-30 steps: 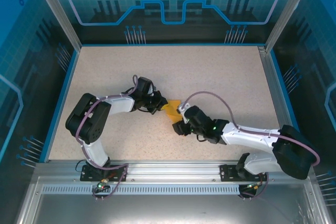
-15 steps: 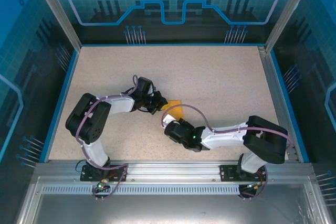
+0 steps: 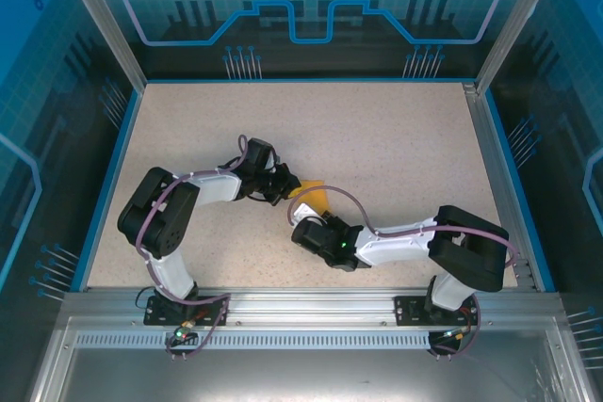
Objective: Fold a paper plane with a square sheet of paper (pick it up from the middle)
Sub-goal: Fold the wing for the fifth time at the center of the table.
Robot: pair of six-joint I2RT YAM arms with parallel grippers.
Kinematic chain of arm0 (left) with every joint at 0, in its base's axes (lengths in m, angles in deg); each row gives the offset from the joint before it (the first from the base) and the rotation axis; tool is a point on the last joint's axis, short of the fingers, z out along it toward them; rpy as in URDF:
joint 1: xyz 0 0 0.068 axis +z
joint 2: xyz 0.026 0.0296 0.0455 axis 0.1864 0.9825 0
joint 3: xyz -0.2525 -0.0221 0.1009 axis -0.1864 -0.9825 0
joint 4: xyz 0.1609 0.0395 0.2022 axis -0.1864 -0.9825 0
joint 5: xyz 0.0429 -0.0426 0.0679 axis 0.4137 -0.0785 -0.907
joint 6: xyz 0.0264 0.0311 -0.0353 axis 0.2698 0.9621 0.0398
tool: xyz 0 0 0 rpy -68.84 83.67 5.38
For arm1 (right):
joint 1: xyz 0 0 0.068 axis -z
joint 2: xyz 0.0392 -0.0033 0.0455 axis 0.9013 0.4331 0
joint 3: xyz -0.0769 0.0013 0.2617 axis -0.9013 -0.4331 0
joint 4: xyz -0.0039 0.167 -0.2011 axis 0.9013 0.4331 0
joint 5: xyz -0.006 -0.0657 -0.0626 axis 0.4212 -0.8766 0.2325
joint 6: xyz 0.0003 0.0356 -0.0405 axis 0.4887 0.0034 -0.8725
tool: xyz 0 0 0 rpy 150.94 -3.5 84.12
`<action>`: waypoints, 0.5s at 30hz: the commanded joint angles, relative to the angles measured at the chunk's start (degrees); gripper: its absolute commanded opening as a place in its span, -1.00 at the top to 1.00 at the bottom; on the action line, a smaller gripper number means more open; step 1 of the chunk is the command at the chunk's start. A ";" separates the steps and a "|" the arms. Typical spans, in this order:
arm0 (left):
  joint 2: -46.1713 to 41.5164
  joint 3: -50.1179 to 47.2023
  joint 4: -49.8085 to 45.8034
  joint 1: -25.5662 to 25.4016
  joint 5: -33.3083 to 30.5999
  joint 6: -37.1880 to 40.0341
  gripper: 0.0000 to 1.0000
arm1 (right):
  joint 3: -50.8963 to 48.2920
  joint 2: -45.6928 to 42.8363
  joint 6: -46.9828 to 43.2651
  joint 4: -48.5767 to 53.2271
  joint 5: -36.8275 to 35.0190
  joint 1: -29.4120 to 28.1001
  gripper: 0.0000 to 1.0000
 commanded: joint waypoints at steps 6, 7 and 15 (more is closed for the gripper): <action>-1.66 1.75 -2.16 0.51 0.23 1.53 1.00 | 0.32 0.65 2.25 0.56 -0.39 -0.46 0.63; -1.94 1.75 -2.26 0.56 0.08 1.58 1.00 | 0.06 0.44 2.24 0.18 0.22 -0.15 0.67; -4.73 2.13 -8.51 0.76 -5.20 2.71 0.18 | -2.62 0.08 1.20 -9.31 7.87 3.28 0.86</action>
